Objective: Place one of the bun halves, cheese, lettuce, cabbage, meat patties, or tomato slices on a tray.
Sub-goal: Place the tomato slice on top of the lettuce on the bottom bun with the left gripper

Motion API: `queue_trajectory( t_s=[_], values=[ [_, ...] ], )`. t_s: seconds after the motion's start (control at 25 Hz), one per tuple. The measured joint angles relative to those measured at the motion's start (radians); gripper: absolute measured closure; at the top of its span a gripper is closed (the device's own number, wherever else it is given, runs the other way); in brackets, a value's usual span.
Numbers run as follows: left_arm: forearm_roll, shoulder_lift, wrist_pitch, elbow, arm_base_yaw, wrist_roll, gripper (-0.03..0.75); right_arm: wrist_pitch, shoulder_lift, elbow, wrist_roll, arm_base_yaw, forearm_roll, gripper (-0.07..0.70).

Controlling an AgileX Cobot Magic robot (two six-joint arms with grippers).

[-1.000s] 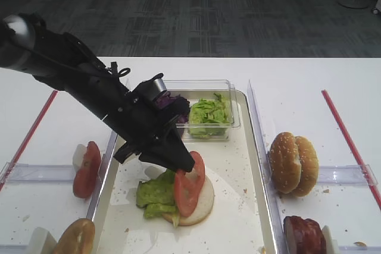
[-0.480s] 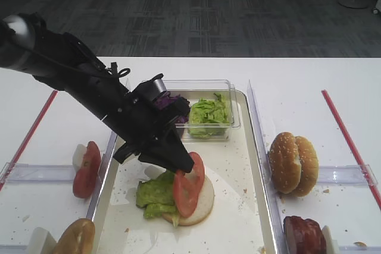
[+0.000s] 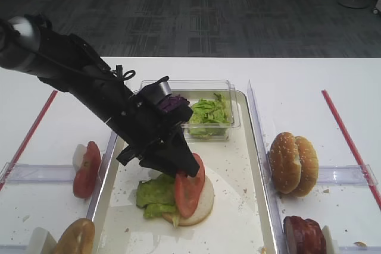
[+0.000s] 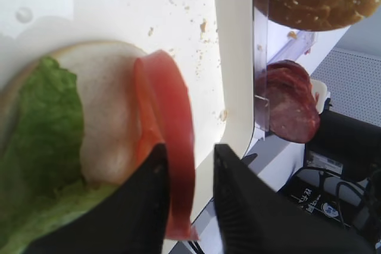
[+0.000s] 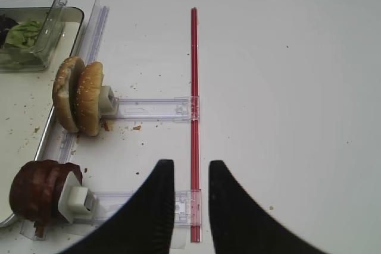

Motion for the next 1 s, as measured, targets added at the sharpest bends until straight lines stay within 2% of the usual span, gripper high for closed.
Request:
queue_trajectory(
  t_s=[0.48,0.8,1.0],
  values=[
    [0.022,0.0,0.0,0.0,0.0,0.002,0.398,0.0,0.0,0.0,0.0,0.0,0.0,0.438],
    [0.024,0.0,0.0,0.0,0.0,0.002,0.339,0.0,0.0,0.0,-0.007,0.0,0.0,0.438],
    [0.024,0.0,0.0,0.0,0.0,0.002,0.33,0.0,0.0,0.0,-0.007,0.0,0.0,0.438]
  ],
)
